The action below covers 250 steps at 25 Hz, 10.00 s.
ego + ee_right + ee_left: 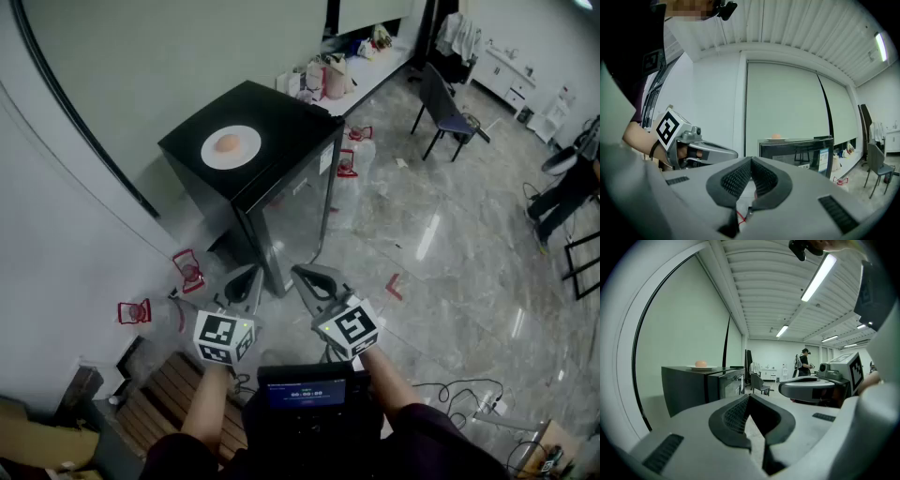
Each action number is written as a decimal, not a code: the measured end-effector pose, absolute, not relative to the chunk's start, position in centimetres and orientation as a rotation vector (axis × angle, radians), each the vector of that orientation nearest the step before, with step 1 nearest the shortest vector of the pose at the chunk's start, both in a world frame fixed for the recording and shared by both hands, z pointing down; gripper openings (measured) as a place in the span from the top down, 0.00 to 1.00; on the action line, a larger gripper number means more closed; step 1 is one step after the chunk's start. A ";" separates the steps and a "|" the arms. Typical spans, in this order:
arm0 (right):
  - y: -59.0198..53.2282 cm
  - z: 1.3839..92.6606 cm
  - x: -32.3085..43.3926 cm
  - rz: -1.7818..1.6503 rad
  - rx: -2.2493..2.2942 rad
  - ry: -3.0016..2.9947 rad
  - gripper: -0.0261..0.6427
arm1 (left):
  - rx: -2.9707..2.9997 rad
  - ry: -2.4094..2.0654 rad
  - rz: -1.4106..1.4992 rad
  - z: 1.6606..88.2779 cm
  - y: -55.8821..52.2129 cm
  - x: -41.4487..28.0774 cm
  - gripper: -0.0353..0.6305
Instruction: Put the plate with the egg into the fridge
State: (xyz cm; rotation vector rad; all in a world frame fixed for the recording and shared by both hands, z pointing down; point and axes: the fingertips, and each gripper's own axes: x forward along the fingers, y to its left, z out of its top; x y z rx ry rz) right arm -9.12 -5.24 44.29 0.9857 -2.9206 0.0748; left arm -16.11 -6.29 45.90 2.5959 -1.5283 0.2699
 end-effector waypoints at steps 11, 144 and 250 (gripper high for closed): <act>-6.3 45.3 -11.4 -0.037 0.974 -2.881 0.95 | 2.537 -1.509 0.318 49.4 -6.9 -18.5 0.93; -20.0 44.7 2.1 -0.720 1.036 -2.591 0.95 | 2.833 -1.528 0.895 40.7 -24.0 -9.5 0.93; -12.7 53.3 3.7 -1.411 0.584 -1.795 0.92 | 2.567 -1.441 0.520 47.6 -12.1 -5.8 0.93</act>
